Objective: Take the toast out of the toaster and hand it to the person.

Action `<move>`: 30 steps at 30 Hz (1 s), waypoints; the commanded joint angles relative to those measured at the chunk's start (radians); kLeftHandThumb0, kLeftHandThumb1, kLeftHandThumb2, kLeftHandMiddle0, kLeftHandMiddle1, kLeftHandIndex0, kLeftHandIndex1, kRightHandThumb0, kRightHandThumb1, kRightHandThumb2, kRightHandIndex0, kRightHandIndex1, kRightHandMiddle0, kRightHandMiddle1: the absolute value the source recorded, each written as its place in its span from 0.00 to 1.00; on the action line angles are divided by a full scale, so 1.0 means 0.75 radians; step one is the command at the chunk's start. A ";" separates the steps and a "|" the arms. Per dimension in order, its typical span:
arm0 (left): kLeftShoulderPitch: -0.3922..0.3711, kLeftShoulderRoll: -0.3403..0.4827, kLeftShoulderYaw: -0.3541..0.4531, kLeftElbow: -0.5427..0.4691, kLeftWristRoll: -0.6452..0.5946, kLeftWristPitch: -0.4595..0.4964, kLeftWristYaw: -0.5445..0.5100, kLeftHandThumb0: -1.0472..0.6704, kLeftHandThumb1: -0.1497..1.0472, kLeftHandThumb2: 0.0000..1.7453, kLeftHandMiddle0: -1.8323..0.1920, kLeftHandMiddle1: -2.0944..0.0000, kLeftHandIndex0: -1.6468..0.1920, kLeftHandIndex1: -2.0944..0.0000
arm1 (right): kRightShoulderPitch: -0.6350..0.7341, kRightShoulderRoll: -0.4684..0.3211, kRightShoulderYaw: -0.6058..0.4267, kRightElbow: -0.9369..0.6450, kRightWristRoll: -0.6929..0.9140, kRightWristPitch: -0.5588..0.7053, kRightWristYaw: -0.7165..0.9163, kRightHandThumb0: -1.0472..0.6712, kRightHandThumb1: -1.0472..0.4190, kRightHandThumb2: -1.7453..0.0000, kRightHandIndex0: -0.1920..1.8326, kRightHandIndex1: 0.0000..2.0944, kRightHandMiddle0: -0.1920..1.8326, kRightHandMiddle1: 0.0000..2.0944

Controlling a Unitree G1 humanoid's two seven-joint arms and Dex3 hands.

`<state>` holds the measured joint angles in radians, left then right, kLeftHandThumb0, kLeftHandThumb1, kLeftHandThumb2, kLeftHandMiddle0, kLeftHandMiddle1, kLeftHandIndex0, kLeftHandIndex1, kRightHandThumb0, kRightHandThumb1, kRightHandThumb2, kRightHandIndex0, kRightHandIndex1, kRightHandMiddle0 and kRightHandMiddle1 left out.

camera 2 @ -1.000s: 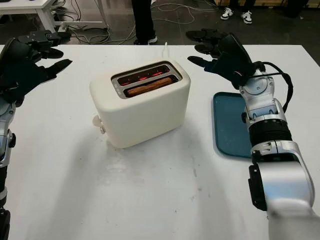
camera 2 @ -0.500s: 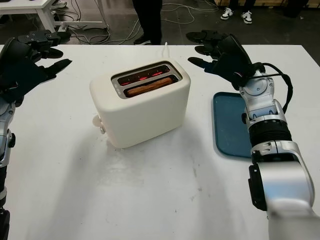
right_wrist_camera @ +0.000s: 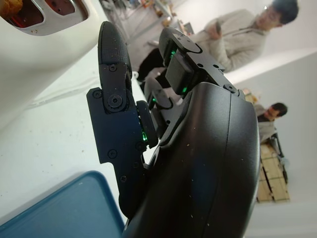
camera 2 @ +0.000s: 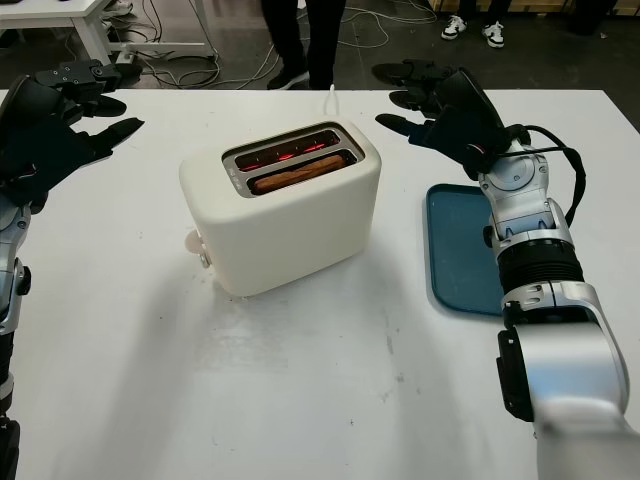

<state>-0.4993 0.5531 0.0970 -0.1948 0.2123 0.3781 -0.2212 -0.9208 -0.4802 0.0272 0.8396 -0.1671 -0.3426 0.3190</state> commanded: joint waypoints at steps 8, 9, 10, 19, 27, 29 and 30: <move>0.000 -0.005 0.003 0.008 0.002 -0.007 0.005 0.37 0.89 0.12 0.75 0.62 0.56 0.99 | 0.013 0.002 0.000 -0.010 0.006 0.007 0.001 0.23 0.09 0.88 0.38 0.00 0.37 0.00; 0.000 -0.005 0.002 0.008 0.005 -0.005 0.008 0.37 0.89 0.11 0.75 0.62 0.56 0.99 | 0.013 0.003 0.000 -0.013 0.008 0.011 0.003 0.23 0.09 0.88 0.38 0.00 0.37 0.00; 0.000 -0.004 0.001 0.008 0.008 -0.005 0.008 0.36 0.89 0.11 0.75 0.62 0.56 0.99 | 0.013 0.005 -0.002 -0.013 0.013 0.013 0.007 0.23 0.09 0.88 0.38 0.00 0.37 0.00; 0.004 0.000 0.000 0.012 0.008 -0.021 0.005 0.36 0.89 0.12 0.75 0.62 0.56 0.99 | 0.015 0.004 0.001 -0.012 0.007 0.004 0.002 0.24 0.09 0.88 0.38 0.00 0.37 0.00; 0.005 -0.002 0.004 0.011 0.004 -0.023 0.005 0.37 0.89 0.12 0.75 0.62 0.56 0.99 | 0.015 0.004 0.002 -0.012 0.006 0.005 0.003 0.24 0.09 0.87 0.38 0.00 0.37 0.00; 0.006 0.000 0.004 0.010 0.005 -0.022 0.003 0.37 0.89 0.12 0.75 0.62 0.56 0.99 | 0.015 0.003 0.005 -0.014 0.001 0.006 0.000 0.23 0.09 0.87 0.38 0.00 0.37 0.00; 0.005 -0.002 0.006 0.010 0.001 -0.018 0.003 0.37 0.89 0.12 0.75 0.62 0.56 0.99 | 0.016 0.003 0.006 -0.016 0.001 0.005 -0.001 0.23 0.09 0.87 0.38 0.00 0.37 0.00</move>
<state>-0.4992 0.5505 0.0973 -0.1939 0.2120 0.3767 -0.2209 -0.9208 -0.4802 0.0294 0.8375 -0.1674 -0.3423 0.3202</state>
